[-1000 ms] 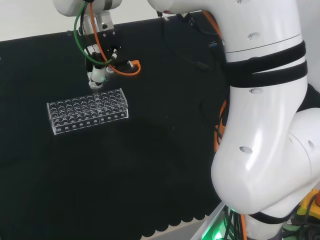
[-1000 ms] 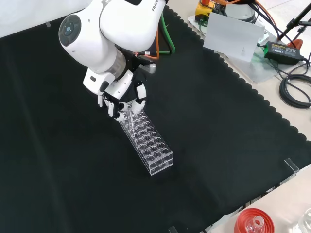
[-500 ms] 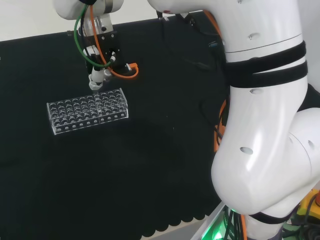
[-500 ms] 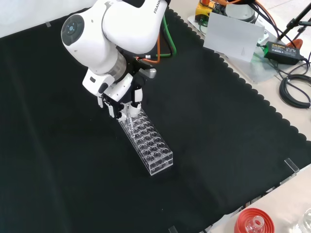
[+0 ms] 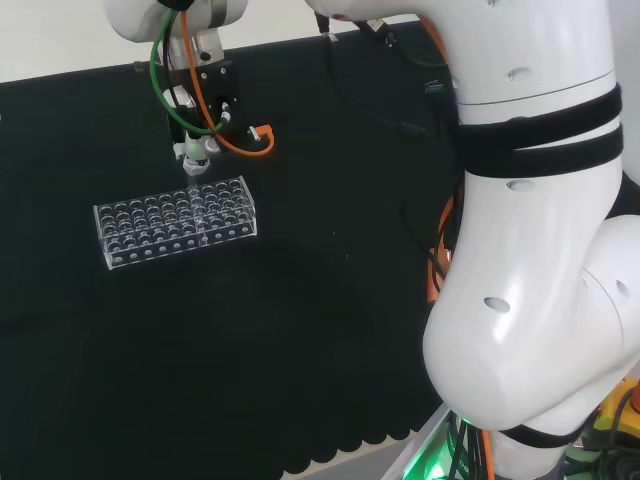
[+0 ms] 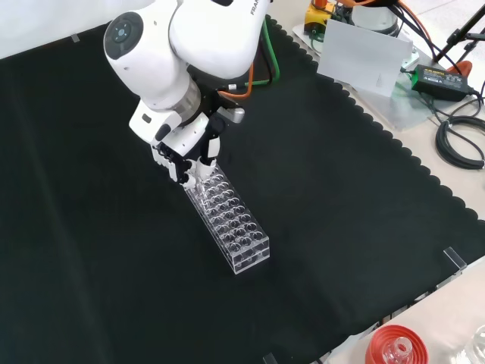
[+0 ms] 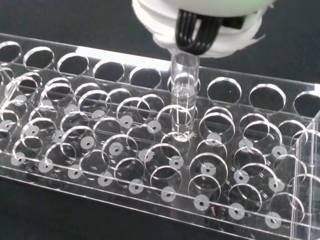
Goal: Pick up the test tube.
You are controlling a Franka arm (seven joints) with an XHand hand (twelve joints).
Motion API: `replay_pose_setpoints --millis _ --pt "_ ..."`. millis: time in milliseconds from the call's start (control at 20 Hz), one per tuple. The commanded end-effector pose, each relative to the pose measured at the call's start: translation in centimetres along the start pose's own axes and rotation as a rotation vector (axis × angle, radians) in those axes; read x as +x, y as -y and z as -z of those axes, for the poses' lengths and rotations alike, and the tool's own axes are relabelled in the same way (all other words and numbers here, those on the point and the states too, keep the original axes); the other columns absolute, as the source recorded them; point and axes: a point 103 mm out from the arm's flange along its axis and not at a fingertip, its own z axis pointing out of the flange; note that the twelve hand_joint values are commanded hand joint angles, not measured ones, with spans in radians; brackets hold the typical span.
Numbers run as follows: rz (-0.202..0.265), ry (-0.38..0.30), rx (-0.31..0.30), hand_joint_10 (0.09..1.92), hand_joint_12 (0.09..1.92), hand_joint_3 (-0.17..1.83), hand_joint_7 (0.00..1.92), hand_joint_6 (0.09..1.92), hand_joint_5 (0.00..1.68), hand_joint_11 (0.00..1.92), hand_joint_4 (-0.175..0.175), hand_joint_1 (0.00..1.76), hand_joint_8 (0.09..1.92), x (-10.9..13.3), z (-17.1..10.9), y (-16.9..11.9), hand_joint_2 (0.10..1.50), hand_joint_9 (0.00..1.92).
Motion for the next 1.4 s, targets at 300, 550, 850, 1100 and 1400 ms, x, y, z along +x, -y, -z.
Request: replay_pose_setpoints --millis 300,550,850,1100,1400 --pt "0.019 0.005 -0.024 0.46 1.03 0.75 1.5 0.57 1.33 1.14 -0.175 1.44 0.6 0.0 0.5 0.3 0.55 1.33" --pt "0.025 0.004 -0.029 0.45 1.03 0.82 1.49 0.57 1.34 1.15 -0.175 1.44 0.6 -0.1 0.8 0.5 0.51 1.35" --pt "0.029 -0.002 -0.042 0.45 1.03 0.83 1.5 0.56 1.35 1.15 -0.175 1.44 0.59 -0.2 1.7 0.7 0.5 1.35" --pt "0.034 0.0 -0.049 0.44 1.03 0.85 1.51 0.56 1.36 1.15 -0.175 1.45 0.58 -0.3 2.3 0.9 0.49 1.36" --pt "0.044 0.0 -0.067 0.43 1.03 0.85 1.51 0.55 1.36 1.16 -0.175 1.45 0.57 -0.6 4.0 1.6 0.48 1.36"
